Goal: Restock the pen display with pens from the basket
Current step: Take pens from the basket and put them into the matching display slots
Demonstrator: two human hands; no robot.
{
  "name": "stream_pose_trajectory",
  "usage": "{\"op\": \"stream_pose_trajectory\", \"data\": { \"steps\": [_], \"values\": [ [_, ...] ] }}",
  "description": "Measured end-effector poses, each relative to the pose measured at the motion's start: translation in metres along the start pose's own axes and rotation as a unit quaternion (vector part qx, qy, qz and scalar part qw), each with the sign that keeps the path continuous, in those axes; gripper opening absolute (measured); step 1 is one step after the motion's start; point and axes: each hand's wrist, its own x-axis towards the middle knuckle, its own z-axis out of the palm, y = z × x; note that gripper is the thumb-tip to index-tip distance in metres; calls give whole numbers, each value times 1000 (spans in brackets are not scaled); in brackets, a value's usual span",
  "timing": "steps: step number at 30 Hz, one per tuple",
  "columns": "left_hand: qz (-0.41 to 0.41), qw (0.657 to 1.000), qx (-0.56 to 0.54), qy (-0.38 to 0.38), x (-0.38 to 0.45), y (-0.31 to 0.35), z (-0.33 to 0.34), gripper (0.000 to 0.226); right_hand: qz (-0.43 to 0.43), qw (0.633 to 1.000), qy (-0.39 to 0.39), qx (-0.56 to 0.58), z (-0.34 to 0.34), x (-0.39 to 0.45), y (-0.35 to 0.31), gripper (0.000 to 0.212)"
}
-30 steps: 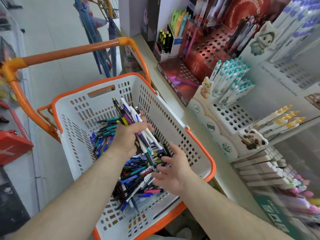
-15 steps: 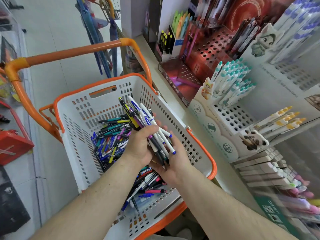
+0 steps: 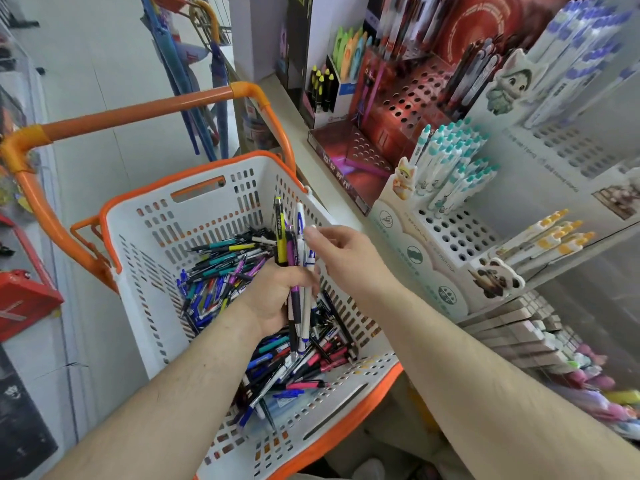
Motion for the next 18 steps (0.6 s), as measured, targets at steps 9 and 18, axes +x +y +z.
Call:
{"op": "stream_pose_trajectory", "data": {
  "steps": [9, 18],
  "values": [
    [-70, 989, -127, -21, 0, -9, 8, 33, -8, 981, 129, 141, -31, -16, 4, 21],
    [-67, 958, -218, -173, 9, 0, 61, 67, -31, 877, 376, 297, -90, -74, 11, 14]
  ]
}}
